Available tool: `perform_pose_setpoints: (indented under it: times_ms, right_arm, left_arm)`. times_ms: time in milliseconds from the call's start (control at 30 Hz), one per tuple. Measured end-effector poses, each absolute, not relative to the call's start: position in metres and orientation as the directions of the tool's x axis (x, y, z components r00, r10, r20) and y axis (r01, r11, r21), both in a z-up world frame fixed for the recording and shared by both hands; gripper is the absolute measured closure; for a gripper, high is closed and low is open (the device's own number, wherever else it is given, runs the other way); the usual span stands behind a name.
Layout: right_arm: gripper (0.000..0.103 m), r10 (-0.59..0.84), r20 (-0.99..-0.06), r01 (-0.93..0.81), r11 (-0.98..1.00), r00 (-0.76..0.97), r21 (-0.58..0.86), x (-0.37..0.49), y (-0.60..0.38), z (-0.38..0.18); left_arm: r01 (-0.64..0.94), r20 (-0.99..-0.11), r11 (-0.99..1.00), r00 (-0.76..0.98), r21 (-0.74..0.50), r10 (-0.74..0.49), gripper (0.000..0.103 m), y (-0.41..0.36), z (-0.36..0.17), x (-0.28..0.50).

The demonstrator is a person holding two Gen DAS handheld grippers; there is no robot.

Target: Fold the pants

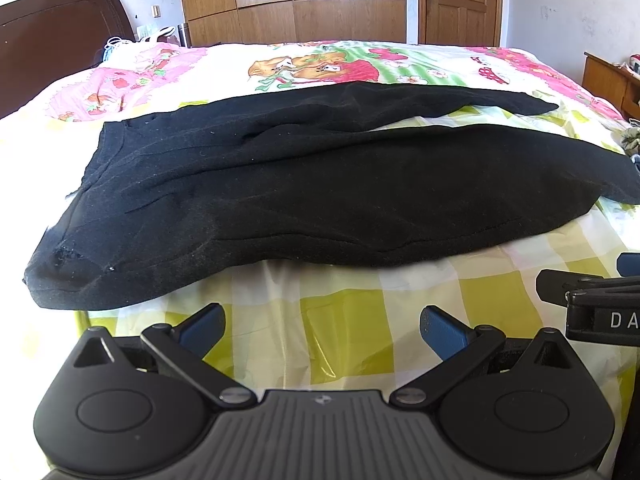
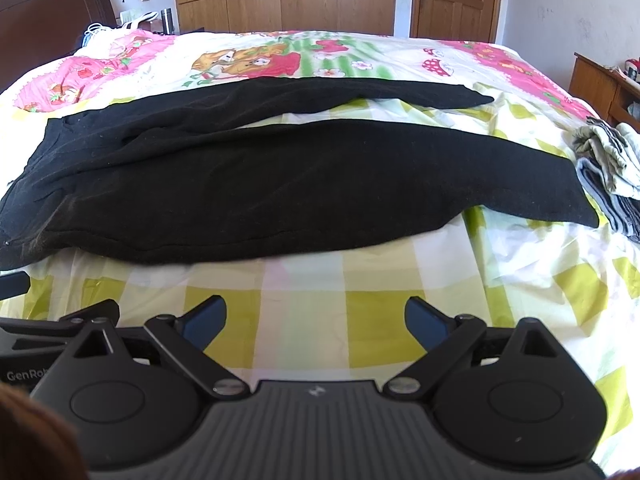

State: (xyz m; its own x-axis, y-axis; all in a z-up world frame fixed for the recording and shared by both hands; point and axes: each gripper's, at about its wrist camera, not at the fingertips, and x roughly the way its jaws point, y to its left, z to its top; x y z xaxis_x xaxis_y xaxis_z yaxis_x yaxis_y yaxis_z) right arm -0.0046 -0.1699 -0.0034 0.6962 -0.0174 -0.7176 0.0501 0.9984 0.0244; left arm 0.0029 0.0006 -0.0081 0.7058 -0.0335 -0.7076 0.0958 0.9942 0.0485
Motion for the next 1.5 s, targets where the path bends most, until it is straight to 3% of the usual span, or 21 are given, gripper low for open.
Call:
perform_pose_setpoints:
  times_ms: [1500]
  right_arm:
    - [0.015,0.013,-0.738,0.053,0.996,0.674,0.066,0.0046,-0.1782,-0.0092]
  left_arm:
    - [0.119,-0.717,0.992,0.694,0.031,-0.061,0.000,0.0055,-0.0127,0.0079]
